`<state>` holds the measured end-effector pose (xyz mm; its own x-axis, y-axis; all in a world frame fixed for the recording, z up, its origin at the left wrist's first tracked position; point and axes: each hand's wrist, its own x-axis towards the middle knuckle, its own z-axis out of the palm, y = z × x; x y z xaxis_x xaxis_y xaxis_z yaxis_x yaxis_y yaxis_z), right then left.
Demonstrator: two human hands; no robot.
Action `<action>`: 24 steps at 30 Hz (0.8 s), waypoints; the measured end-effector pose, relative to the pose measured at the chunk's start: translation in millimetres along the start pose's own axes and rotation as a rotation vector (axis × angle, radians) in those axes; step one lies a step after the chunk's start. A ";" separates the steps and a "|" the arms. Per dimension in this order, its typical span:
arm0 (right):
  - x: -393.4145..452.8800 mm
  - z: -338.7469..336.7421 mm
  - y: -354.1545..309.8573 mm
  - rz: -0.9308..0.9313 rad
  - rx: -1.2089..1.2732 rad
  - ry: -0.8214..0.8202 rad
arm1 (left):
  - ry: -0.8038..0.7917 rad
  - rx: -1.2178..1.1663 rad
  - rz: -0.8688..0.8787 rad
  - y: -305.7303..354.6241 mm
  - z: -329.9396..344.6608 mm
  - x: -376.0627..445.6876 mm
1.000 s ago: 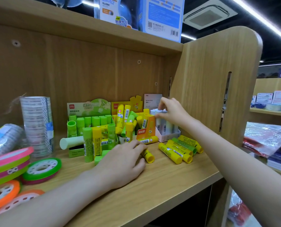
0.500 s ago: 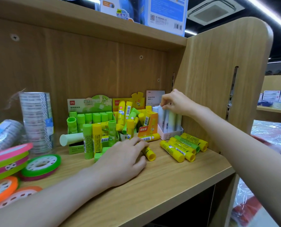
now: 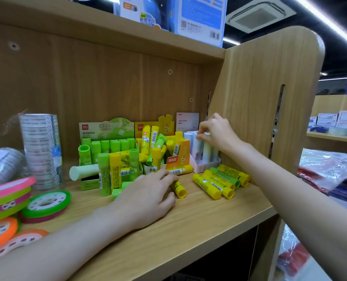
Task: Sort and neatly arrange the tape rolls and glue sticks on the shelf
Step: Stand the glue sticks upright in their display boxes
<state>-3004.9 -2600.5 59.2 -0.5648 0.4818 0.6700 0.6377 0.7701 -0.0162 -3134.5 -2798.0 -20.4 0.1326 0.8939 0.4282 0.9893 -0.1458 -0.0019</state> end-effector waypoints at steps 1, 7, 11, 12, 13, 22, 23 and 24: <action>-2.1 -0.9 2.3 0.005 0.031 -0.010 | -0.002 0.006 -0.002 -0.4 0.0 -0.1; -13.2 -1.5 2.7 0.010 0.186 -0.037 | -0.006 -0.003 -0.006 -1.0 0.1 0.3; -10.3 -0.6 -2.4 0.029 0.184 -0.027 | -0.003 -0.007 -0.004 -0.2 -0.7 -0.2; -8.2 -0.8 -2.3 0.032 0.169 -0.029 | 0.000 -0.007 -0.004 -0.1 -1.2 -0.3; -7.2 -1.0 -1.6 0.036 0.148 -0.030 | 0.002 -0.007 -0.005 0.1 -1.1 -0.6; 0.8 11.3 -5.6 0.010 0.152 -0.052 | 0.021 -0.012 -0.010 -2.7 2.5 0.6; 0.4 13.9 -4.1 0.013 0.159 -0.065 | 0.026 -0.021 -0.008 -3.6 3.2 0.4; -0.9 17.3 -1.2 0.028 0.171 -0.067 | 0.035 -0.032 -0.007 -4.6 3.7 0.1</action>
<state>-3014.2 -2594.6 45.8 -0.5852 0.5267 0.6166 0.5589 0.8129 -0.1639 -3138.7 -2795.7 -23.6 0.1234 0.8797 0.4592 0.9877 -0.1538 0.0292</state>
